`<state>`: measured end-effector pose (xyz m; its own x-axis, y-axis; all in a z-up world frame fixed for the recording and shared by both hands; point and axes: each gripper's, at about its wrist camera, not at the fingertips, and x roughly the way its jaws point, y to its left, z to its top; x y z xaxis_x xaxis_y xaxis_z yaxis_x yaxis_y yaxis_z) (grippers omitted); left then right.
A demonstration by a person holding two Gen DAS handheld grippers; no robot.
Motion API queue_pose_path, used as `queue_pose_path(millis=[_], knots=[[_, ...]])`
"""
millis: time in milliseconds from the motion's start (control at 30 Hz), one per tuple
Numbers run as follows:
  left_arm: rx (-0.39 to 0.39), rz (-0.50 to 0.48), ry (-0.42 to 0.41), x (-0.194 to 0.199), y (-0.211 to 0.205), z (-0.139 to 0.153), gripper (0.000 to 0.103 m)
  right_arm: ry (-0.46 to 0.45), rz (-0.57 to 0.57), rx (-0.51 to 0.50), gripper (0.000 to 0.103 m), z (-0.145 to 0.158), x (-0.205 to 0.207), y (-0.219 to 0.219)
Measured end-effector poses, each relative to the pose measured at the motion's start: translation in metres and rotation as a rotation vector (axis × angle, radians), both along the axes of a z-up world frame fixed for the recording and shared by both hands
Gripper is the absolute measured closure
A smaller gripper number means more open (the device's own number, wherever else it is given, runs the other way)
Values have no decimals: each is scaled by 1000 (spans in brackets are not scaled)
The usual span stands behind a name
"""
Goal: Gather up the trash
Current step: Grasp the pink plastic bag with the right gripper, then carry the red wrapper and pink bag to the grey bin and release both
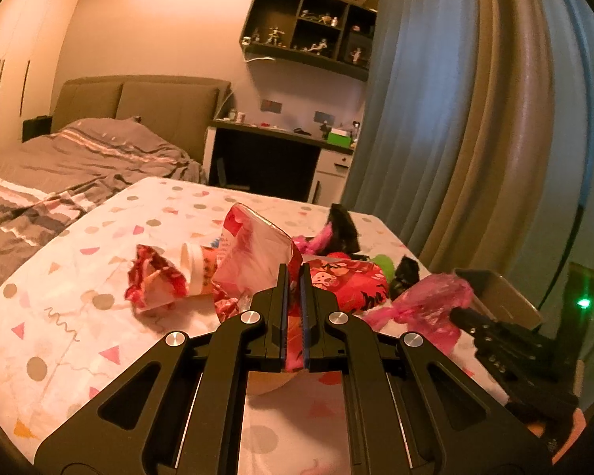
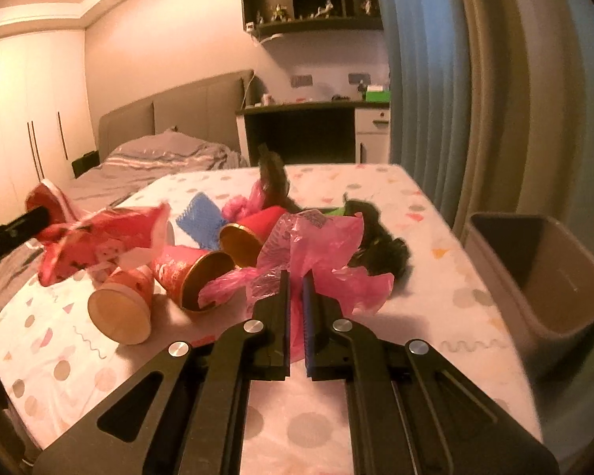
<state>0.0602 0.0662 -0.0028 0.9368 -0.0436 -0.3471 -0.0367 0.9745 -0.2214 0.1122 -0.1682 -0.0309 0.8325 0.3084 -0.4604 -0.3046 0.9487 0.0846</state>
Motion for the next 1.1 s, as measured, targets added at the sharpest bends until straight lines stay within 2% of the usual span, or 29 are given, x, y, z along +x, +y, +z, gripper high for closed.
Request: queue_pose_path(millis=[233,600,867,1100], knots=[[24,-54,-14,4,-28,4,99,-53,-43,14,97,12,-18,-29],[45,-208,-40,27,-89,17,99,-122,-166,28,97,25,-34,-86],[38,-332,-51,59,-145,22,99,-150,-288,22,97,29,-31,-133],[41,-397,-76,88,-193,23,99,-181,-411,6,97,29,-19,-178]])
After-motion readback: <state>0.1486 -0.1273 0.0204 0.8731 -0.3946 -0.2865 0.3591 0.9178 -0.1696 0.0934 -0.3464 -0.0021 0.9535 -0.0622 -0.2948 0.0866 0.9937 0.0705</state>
